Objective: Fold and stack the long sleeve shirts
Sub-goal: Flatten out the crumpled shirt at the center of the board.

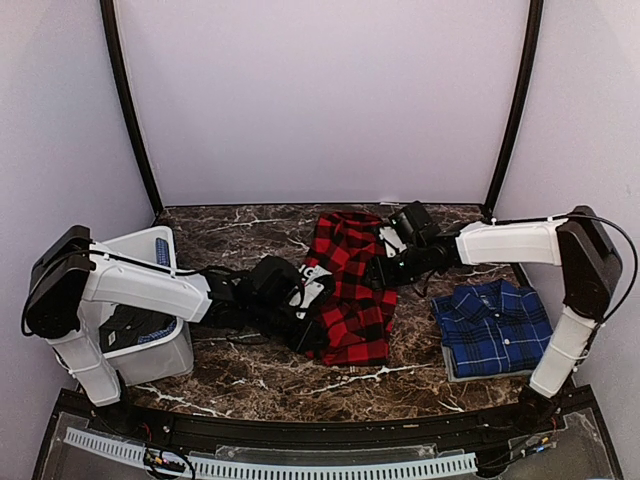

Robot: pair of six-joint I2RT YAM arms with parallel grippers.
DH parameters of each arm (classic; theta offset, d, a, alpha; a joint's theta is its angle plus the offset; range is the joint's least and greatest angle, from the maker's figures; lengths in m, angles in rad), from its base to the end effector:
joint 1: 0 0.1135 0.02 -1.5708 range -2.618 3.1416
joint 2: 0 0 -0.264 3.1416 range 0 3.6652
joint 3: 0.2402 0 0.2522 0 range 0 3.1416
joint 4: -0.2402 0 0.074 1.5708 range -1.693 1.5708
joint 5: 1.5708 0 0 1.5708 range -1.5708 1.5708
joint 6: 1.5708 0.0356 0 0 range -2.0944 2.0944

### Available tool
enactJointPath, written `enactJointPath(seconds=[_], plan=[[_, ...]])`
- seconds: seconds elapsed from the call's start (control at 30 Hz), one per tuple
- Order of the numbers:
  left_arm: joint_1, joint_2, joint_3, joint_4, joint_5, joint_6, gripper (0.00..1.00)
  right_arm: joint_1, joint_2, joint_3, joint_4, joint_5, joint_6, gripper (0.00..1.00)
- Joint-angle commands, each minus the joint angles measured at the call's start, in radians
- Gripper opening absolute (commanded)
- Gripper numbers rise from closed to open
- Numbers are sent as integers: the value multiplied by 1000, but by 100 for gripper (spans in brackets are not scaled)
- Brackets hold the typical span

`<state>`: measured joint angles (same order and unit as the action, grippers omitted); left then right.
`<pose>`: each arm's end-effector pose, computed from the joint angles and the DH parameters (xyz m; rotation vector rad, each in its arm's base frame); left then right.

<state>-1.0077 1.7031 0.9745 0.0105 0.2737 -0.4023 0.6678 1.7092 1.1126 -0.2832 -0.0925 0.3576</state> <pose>0.1835 -0.3088 0.1856 0.8872 2.3205 -0.9899 0.2826 0.2271 0.2026 -0.4322 2.4916 0.5484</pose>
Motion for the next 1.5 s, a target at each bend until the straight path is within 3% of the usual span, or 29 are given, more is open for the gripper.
enactJointPath(seconds=[0.0,0.4,0.67,0.97,1.27,1.33,1.47], plan=[[-19,-37,-20,-48,69,50,0,1,113,96,-8,39,23,70],[-65,11,10,-216,180,146,0,-12,360,243,-28,88,28,68],[-76,35,36,-278,126,159,0,-93,503,409,-66,62,11,66],[-77,62,57,-281,101,139,16,-154,664,670,-134,50,-40,66],[-69,-19,77,-291,35,99,20,-163,698,780,-188,43,-77,68],[-63,-33,116,-308,-22,77,24,-163,693,796,-208,44,-83,68],[-41,-4,294,-402,-272,21,37,-164,632,760,-200,45,-89,69]])
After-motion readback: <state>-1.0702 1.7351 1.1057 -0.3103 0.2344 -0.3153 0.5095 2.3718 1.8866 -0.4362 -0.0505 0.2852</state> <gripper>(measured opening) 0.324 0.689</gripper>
